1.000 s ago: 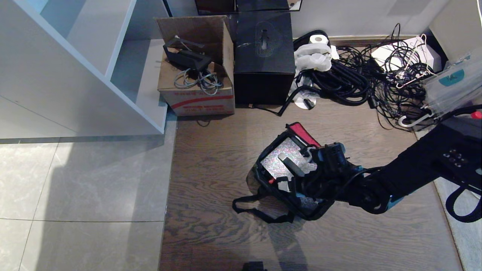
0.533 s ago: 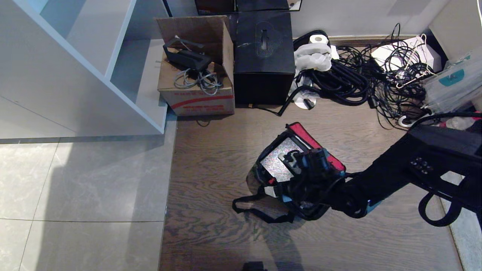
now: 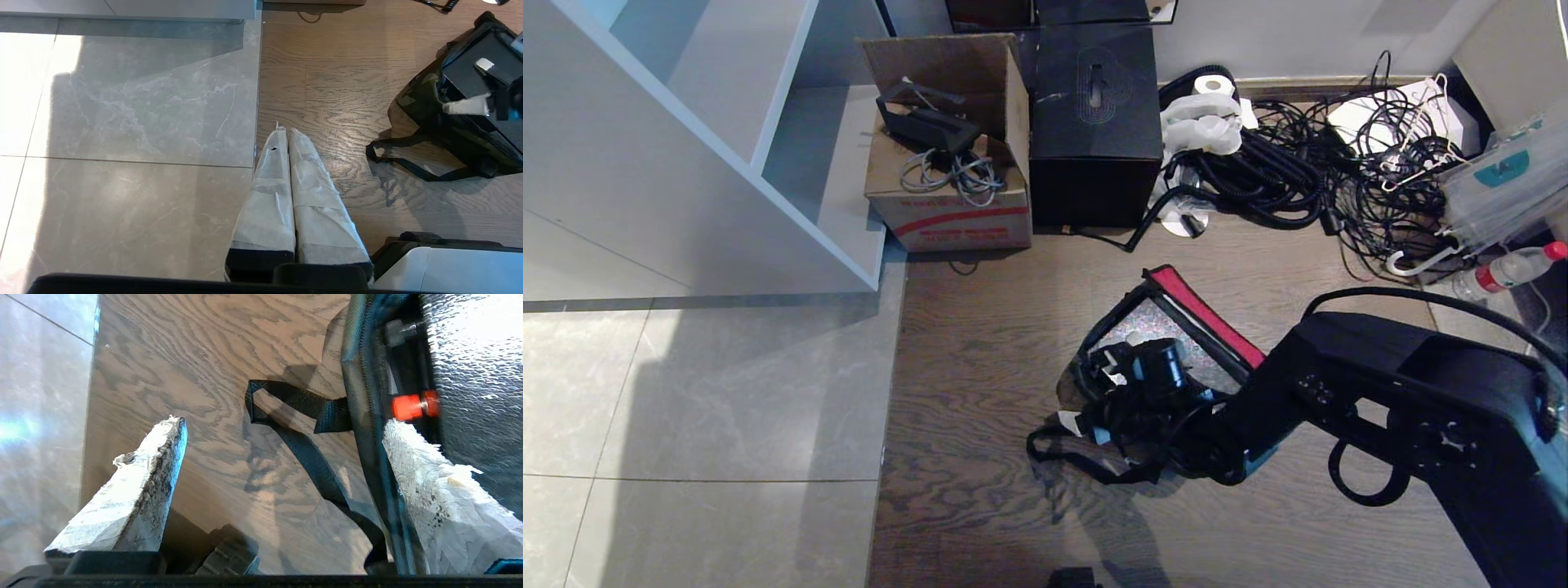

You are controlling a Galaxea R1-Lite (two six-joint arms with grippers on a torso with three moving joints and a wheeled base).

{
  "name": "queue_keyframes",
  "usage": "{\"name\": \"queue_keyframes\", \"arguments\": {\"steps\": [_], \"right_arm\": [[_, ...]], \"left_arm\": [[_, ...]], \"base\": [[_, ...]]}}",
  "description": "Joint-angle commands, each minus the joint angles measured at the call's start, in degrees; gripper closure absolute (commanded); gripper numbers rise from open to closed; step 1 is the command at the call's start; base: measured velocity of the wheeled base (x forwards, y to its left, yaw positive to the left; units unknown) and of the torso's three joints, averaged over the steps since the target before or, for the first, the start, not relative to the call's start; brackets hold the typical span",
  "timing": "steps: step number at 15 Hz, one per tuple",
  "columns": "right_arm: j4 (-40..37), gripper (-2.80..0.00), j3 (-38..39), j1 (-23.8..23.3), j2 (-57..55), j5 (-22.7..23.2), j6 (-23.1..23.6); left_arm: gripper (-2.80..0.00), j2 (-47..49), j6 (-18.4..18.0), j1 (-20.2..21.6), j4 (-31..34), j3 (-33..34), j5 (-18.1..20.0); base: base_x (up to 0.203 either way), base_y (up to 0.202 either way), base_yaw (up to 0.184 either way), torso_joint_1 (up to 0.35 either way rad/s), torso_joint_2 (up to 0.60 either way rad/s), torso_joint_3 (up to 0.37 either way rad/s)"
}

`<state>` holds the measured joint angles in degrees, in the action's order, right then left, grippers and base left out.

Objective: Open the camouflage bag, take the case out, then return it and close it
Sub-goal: Close the top of the storage box

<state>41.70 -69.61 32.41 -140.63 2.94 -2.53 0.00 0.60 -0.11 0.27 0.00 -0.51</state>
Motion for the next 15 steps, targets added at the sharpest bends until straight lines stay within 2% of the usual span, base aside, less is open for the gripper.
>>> {"name": "queue_keyframes", "arguments": {"steps": [1,5,7,15], "right_arm": [[0.58,-2.8,-1.66,-0.34,-2.99,-0.2,0.23],[0.02,-2.8,-1.76,-1.48,-4.72,-0.51,3.83],[-0.21,-2.8,-1.93,-2.09,-5.36,-3.03,5.86],[-2.83,-2.8,-4.92,-2.97,-7.03,-3.05,5.96]], "left_arm": [[0.0,0.0,0.02,0.02,0.0,0.0,-0.02],[0.0,0.0,0.02,0.02,0.0,0.0,-0.02],[0.0,0.0,0.02,0.02,0.0,0.0,-0.02],[0.0,0.0,0.02,0.02,0.0,0.0,-0.02]], "base": [[0.0,0.0,0.0,0.0,0.0,0.0],[0.0,0.0,0.0,0.0,0.0,0.0],[0.0,0.0,0.0,0.0,0.0,0.0],[0.0,0.0,0.0,0.0,0.0,0.0]]}}
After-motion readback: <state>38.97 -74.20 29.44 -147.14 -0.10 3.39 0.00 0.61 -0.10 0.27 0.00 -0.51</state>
